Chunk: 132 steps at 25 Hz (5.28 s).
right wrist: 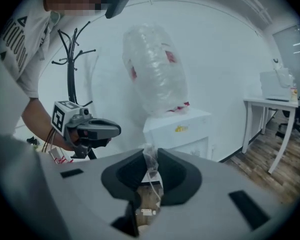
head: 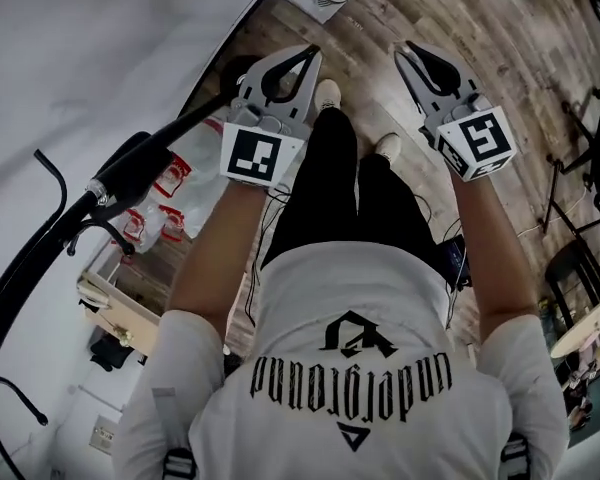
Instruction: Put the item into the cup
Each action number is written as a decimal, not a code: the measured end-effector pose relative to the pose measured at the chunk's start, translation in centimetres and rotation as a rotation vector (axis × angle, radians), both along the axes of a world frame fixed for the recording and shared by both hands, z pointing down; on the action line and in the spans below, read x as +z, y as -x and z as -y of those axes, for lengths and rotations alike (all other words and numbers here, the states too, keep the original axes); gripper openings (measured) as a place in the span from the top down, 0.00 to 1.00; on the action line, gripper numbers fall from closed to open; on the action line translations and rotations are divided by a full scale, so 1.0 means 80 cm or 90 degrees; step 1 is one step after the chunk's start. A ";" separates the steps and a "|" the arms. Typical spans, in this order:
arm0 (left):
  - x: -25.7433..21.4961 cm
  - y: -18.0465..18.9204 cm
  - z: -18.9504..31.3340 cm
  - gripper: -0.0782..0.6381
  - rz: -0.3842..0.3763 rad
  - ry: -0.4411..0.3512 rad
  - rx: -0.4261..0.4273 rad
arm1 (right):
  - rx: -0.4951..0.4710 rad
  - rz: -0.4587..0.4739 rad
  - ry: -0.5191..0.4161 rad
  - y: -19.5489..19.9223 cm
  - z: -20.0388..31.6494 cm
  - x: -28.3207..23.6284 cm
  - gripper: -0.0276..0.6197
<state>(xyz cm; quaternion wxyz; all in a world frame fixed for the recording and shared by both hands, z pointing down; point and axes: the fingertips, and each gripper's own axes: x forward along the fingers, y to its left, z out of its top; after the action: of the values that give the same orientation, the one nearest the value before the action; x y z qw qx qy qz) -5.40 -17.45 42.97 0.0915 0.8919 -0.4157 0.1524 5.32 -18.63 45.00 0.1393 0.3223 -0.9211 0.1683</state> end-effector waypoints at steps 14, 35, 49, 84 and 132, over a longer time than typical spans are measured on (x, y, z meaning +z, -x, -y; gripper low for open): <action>0.220 0.018 0.066 0.88 0.004 0.031 -0.003 | -0.018 -0.090 0.050 0.060 0.107 0.254 0.85; 0.297 0.023 0.099 0.88 0.000 0.040 -0.031 | -0.058 -0.191 0.095 0.119 0.160 0.404 0.74; 0.278 0.026 0.095 0.88 -0.002 0.032 -0.034 | -0.054 -0.186 0.094 0.122 0.148 0.381 0.62; -0.260 -0.128 -0.225 0.88 -0.085 -0.107 -0.030 | -0.098 -0.004 -0.149 -0.092 -0.238 -0.303 0.95; -0.362 0.139 -0.633 0.88 -0.099 -0.159 0.072 | 0.058 0.019 -0.277 0.103 -0.666 -0.387 0.95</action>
<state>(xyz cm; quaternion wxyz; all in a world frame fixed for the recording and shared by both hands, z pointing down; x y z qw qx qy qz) -16.52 33.17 14.02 0.0034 0.9274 -0.3725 0.0348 -2.90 34.69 14.02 0.0451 0.3836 -0.9221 -0.0237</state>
